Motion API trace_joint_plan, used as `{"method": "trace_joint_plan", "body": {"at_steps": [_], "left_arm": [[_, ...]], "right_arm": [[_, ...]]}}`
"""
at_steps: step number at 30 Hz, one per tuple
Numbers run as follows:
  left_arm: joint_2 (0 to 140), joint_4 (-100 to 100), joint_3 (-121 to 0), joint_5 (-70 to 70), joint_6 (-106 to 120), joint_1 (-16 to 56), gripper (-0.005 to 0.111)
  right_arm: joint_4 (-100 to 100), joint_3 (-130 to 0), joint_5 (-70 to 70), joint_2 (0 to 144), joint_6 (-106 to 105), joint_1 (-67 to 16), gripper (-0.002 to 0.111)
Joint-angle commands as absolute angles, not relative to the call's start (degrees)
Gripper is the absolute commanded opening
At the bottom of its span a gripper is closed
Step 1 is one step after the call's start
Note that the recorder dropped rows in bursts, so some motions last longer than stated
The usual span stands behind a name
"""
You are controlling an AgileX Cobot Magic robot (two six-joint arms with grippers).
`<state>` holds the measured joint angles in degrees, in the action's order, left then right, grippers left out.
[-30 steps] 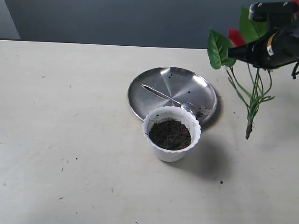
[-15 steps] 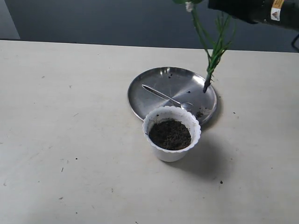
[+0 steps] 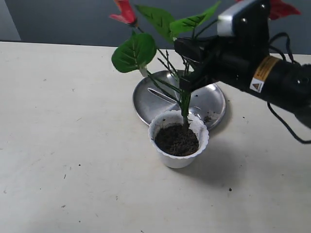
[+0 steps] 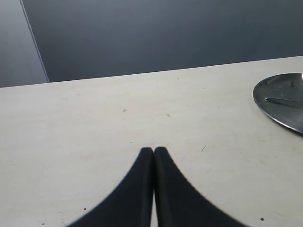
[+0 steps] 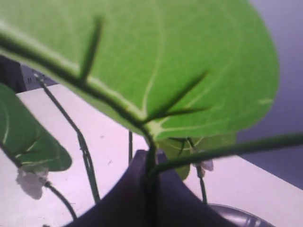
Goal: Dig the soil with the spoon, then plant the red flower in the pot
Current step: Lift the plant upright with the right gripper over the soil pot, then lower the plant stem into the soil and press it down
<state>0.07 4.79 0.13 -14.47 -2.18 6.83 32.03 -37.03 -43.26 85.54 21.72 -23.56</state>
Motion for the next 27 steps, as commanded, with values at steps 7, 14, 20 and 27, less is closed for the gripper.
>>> {"method": "trace_joint_plan", "body": {"at_steps": [7,14,20,27], "left_arm": [[0.0,4.79,0.0,-13.72,-2.43,7.14,0.001],[0.0,4.79,0.0,-13.72,-2.43,7.14,0.001],[0.0,4.79,0.0,-13.72,-2.43,7.14,0.001],[0.0,4.79,0.0,-13.72,-2.43,7.14,0.001]], "right_arm": [[25.48,-30.07,-57.65,85.56,13.0,-23.43,0.0],[27.7,-30.07,-57.68,94.17,12.62,-23.43,0.0],[27.53,-30.45,-66.6,98.67,13.76,-23.43,0.0],[27.29,-34.71,-61.36,98.67,13.76,-23.43,0.0]]}}
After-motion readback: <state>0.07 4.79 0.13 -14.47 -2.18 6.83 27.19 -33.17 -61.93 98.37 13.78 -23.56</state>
